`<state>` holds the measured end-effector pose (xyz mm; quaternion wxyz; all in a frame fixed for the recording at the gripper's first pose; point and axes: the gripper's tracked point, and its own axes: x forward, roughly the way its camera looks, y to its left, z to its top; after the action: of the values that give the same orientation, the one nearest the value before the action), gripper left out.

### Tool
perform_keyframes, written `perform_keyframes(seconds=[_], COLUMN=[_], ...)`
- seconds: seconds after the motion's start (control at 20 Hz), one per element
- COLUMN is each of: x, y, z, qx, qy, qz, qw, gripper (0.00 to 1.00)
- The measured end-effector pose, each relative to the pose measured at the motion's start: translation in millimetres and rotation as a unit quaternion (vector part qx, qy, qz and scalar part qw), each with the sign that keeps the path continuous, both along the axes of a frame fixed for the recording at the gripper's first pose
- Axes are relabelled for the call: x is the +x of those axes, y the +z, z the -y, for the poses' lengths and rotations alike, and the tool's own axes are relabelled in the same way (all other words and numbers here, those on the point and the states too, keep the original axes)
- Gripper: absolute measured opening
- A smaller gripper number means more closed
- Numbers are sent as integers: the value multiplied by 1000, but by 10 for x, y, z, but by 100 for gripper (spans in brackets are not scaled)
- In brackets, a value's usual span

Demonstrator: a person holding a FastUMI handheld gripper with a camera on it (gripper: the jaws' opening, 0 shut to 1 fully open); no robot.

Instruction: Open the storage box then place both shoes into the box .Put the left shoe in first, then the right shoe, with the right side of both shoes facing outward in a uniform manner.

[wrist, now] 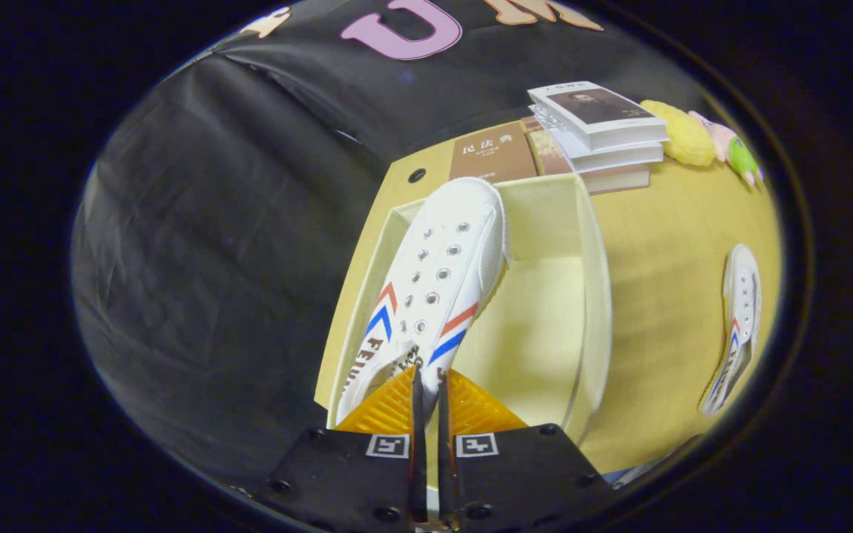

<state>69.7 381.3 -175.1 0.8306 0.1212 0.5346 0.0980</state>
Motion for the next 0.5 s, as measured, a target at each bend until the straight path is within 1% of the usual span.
perform_keyframes(seconds=[0.1,0.2,0.35,0.45,0.5], x=[-146,-38,-76,-45,-51], y=[-121,-212,-440,-450,-409], z=[-63,4,-7,-12,2], qx=[-4,-22,-17,-7,-6], qy=[12,1,-14,-20,-14], qz=[-20,-12,-55,-55,-55], qw=[1000,1000,998,998,998], gripper=[9,9,9,9,11])
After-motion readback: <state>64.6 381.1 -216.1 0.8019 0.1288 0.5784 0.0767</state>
